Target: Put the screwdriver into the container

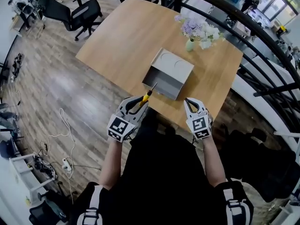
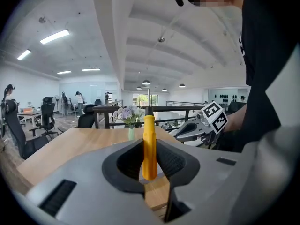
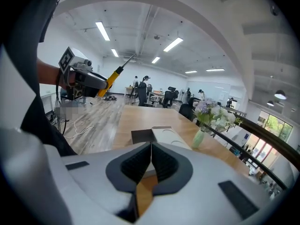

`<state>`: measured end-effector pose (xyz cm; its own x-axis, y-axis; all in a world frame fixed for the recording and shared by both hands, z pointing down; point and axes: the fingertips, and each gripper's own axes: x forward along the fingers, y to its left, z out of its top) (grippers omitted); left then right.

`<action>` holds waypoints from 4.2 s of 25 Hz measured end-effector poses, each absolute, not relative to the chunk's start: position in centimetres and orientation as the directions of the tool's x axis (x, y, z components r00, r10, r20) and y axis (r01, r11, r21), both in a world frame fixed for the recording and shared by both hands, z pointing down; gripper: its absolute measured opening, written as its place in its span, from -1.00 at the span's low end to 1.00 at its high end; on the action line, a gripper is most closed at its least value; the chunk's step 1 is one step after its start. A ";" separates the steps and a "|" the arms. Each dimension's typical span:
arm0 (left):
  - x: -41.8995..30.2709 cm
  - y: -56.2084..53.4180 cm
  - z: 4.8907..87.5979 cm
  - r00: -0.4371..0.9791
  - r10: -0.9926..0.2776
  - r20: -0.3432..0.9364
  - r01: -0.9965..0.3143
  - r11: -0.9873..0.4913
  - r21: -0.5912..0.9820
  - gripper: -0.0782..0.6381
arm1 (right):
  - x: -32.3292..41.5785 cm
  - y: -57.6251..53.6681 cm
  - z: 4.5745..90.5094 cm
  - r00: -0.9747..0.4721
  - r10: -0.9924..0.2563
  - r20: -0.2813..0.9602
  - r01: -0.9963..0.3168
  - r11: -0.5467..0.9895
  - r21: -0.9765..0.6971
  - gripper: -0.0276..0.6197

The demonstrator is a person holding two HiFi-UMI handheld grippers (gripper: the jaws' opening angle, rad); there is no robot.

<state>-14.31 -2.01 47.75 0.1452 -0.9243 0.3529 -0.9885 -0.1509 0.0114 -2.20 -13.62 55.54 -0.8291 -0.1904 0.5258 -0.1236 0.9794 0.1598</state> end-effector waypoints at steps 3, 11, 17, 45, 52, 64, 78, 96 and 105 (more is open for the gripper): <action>-16.1 -3.7 48.1 0.198 -0.913 0.357 -0.979 -0.204 0.020 -0.52 | -3.9 -14.8 55.1 -0.829 -0.233 0.509 -0.170 0.971 0.168 -0.83; -20.3 -8.5 48.5 0.328 -0.876 0.353 -0.941 -0.337 0.037 -0.52 | -6.4 -16.5 55.2 -0.781 -0.334 0.528 -0.294 0.942 0.160 -0.83; -21.4 -11.4 50.0 0.416 -0.835 0.359 -0.903 -0.425 0.059 -0.52 | -6.8 -18.0 55.6 -0.739 -0.408 0.536 -0.378 0.910 0.171 -0.83; -22.7 -14.0 58.1 0.610 -0.594 0.525 -0.696 -0.718 -0.004 -0.52 | -7.8 -18.0 57.5 -0.591 -0.577 0.564 -0.586 0.787 0.191 -0.83; -22.5 -13.8 61.1 0.614 -0.526 0.588 -0.642 -0.766 -0.015 -0.52 | -7.0 -17.5 58.2 -0.559 -0.588 0.585 -0.608 0.770 0.192 -0.83; -21.8 -13.6 66.2 0.601 -0.407 0.688 -0.560 -0.828 -0.002 -0.52 | -6.1 -17.2 58.5 -0.531 -0.587 0.612 -0.613 0.764 0.201 -0.83; -20.0 -14.2 70.8 0.520 -0.291 0.803 -0.484 -0.875 -0.004 -0.52 | -5.0 -16.7 59.4 -0.512 -0.583 0.631 -0.631 0.754 0.185 -0.83; -19.5 -14.1 75.9 0.348 -0.181 0.920 -0.492 -0.870 0.015 -0.52 | -4.8 -16.4 59.2 -0.529 -0.579 0.621 -0.641 0.752 0.154 -0.83; -19.4 -14.6 76.7 0.245 -0.163 0.956 -0.493 -0.870 -0.022 -0.52 | -4.8 -15.9 59.3 -0.528 -0.577 0.623 -0.637 0.754 0.160 -0.83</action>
